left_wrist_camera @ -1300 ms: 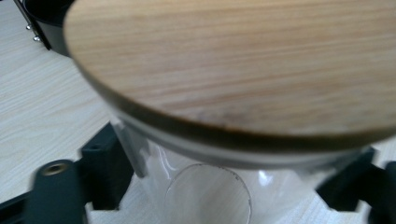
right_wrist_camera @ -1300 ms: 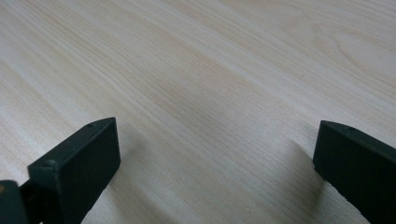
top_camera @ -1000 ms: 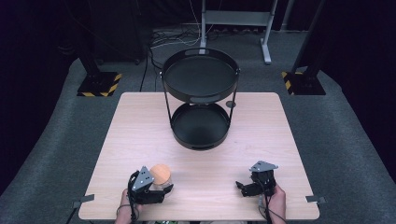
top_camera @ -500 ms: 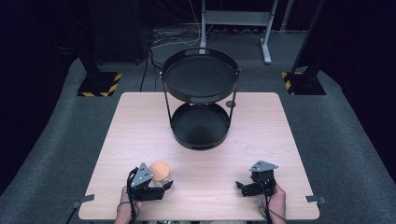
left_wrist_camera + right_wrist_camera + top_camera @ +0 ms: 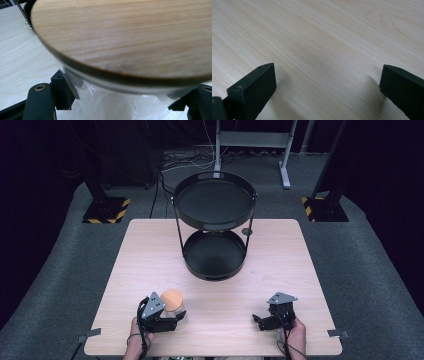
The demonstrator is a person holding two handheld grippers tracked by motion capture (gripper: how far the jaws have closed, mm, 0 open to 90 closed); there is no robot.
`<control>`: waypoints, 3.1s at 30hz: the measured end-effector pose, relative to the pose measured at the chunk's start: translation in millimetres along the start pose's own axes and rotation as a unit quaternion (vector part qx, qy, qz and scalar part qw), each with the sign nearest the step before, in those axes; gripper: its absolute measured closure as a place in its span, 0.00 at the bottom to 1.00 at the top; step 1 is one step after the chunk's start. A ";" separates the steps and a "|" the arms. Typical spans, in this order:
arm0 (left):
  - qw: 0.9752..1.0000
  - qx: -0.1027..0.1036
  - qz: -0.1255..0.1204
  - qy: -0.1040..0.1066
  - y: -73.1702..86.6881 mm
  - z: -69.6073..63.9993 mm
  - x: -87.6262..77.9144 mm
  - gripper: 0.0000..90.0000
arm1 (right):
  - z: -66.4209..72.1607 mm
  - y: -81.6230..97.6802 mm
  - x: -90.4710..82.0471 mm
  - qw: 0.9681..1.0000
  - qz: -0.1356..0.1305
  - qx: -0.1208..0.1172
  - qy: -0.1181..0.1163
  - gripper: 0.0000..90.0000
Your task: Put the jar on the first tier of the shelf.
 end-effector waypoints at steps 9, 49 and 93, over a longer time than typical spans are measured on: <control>1.000 -0.008 -0.004 -0.012 -6.6 2.4 1.6 0.29 | -0.2 0.0 0.1 1.000 0.001 0.001 -0.001 0.00; 1.000 -0.006 -0.006 -0.016 -32.9 12.0 23.5 0.29 | -0.1 0.0 0.1 1.000 0.001 -0.001 -0.004 0.00; 1.000 0.001 -0.020 -0.019 -53.9 23.5 52.3 0.29 | 0.0 0.0 0.1 1.000 0.000 -0.003 -0.003 0.00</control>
Point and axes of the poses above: each handheld gripper's, and its own axes: x roughly forward along the jaws, y roughly out of its underside, z roughly to its left, the point moved 2 cm from there along x, roughly forward along the jaws, and after that the axes turned 9 degrees about -z, right-handed, at the moved point
